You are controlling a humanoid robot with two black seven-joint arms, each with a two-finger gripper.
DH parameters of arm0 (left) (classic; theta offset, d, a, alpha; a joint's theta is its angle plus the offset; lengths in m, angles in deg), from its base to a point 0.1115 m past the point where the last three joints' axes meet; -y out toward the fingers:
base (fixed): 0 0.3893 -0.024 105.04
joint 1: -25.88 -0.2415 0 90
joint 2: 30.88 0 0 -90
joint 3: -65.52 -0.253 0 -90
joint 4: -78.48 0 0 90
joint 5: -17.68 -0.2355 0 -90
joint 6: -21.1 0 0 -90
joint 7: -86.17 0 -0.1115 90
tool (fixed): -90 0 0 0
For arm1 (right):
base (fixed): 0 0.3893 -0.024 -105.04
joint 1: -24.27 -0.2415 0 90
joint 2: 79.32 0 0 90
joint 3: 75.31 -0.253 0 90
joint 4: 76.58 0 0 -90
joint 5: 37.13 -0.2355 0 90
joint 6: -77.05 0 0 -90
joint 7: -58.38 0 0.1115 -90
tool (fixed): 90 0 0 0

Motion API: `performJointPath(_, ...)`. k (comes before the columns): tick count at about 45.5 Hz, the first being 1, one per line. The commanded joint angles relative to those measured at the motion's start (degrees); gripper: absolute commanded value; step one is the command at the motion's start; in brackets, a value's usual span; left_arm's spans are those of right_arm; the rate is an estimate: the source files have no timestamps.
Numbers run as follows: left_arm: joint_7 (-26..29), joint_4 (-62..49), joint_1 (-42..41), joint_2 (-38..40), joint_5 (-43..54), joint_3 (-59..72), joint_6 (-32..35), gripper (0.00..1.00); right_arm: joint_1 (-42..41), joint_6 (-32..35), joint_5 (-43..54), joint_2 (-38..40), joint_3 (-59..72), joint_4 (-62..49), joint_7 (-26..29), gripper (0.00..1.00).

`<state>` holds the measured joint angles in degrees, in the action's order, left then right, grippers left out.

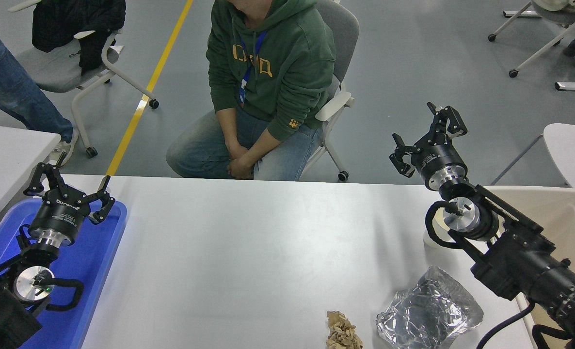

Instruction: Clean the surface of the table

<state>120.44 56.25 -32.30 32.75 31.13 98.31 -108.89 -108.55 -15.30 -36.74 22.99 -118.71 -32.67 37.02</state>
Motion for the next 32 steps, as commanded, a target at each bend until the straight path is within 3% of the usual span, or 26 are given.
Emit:
performJointPath(1,-0.17,0.0,-0.09,0.1,0.0,0.08,-0.09,1.0,-0.07,-0.11,0.05,-0.01,0.06,0.13,0.0,1.0)
performJointPath(32,0.0,0.0,0.0,-0.16,-0.09,-0.53,-0.09,1.0,-1.38,-0.19,-0.48,-0.97,0.77,-0.05,0.35,1.0)
